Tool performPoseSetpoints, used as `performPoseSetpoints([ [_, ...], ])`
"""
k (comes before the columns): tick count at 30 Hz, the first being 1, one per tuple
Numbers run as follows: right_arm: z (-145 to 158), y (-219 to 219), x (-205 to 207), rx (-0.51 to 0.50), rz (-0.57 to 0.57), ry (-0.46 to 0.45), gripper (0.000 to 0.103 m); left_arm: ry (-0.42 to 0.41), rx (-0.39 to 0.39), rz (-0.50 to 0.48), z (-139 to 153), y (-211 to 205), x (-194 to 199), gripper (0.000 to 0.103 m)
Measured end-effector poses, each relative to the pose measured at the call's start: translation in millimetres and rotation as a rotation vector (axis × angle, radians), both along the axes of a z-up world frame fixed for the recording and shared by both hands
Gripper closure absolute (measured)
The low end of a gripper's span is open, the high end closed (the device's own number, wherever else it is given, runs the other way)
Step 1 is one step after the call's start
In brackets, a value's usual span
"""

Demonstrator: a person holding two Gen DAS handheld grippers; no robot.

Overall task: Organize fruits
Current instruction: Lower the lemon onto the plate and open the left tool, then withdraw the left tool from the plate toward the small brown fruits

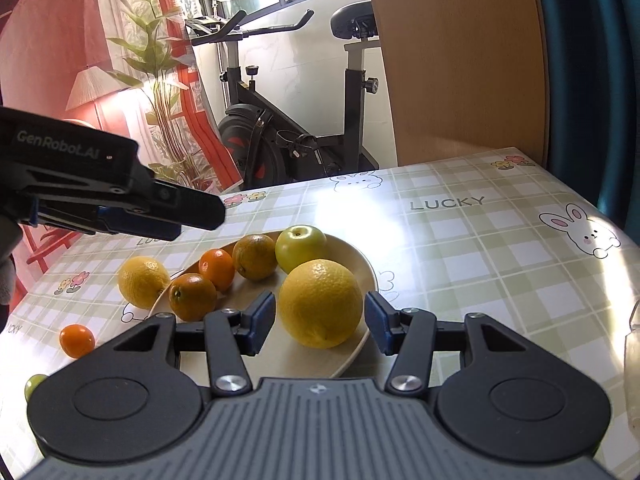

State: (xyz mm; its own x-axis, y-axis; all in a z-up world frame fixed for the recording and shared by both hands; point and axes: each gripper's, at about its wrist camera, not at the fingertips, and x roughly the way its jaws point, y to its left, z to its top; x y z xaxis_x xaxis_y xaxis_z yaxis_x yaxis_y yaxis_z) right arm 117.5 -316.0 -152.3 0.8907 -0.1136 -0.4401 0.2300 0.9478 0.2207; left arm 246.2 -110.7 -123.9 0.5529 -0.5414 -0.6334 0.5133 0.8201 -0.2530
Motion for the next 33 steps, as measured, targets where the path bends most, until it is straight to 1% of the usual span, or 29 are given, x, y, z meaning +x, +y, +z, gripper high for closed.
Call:
performPoseSetpoints([
  [2,1,4,-3,0.008,0.006,-0.008,0.051,-0.008,-0.006,0.051,5,21,-9,0.047],
  [6,5,19,-12,0.009,0.031,-0.048,0.051,-0.068,0.018,0.162,11,57,-32,0.047],
  [9,8,35,-14,0.012,0.071,-0.059,0.051,-0.073,-0.003,0.221,11,80,-42,0.047],
  [14,13,72,-18,-0.052,0.174,-0.064,0.052,-0.066,-0.03,0.296,10,107,-48,0.047],
  [16,14,85,-19,-0.072,0.218,-0.071,0.058,-0.053,-0.048,0.296,7,115,-51,0.049],
  [18,12,95,-19,-0.076,0.25,-0.065,0.059,-0.053,-0.052,0.28,3,118,-55,0.054],
  [20,7,102,-17,-0.072,0.27,-0.043,0.062,-0.056,-0.048,0.272,-1,116,-57,0.054],
  [23,-1,108,-15,-0.054,0.289,0.0,0.063,-0.034,-0.054,0.274,-11,116,-58,0.054],
  [25,-6,111,-13,-0.064,0.282,0.033,0.068,-0.018,-0.057,0.286,-17,114,-57,0.054],
  [30,-13,113,-9,-0.069,0.291,0.075,0.068,-0.045,-0.021,0.281,-26,111,-62,0.054],
  [33,-18,113,-8,-0.064,0.281,0.089,0.068,-0.056,-0.014,0.284,-29,113,-66,0.054],
])
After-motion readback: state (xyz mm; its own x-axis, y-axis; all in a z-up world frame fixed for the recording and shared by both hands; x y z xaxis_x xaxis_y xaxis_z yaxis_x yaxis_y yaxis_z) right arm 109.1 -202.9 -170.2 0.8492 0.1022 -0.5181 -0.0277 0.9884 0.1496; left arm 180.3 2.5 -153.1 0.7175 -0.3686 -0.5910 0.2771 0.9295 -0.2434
